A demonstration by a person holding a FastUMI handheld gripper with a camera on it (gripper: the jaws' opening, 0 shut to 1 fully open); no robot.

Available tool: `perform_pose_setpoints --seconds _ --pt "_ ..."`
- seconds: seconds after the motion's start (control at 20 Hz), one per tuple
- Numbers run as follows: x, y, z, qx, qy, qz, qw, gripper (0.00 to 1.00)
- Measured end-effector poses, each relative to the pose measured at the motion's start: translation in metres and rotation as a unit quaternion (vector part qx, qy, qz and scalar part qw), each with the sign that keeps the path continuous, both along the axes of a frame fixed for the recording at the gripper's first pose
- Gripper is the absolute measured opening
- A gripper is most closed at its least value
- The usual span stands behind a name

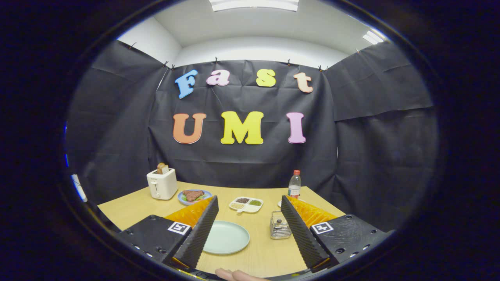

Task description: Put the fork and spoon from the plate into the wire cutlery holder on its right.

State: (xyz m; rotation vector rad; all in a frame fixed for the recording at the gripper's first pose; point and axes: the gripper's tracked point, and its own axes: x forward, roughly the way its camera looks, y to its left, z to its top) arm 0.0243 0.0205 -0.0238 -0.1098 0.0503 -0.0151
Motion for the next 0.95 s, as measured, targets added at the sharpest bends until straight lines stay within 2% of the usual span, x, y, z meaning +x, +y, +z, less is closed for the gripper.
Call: perform_pose_setpoints --seconds 0.3,0.95 --pt "-0.025 0.006 0.004 -0.017 -0.008 0.005 1.000 0.96" --pt "-0.058 0.006 0.032 -0.003 -0.019 0.008 1.000 0.96"
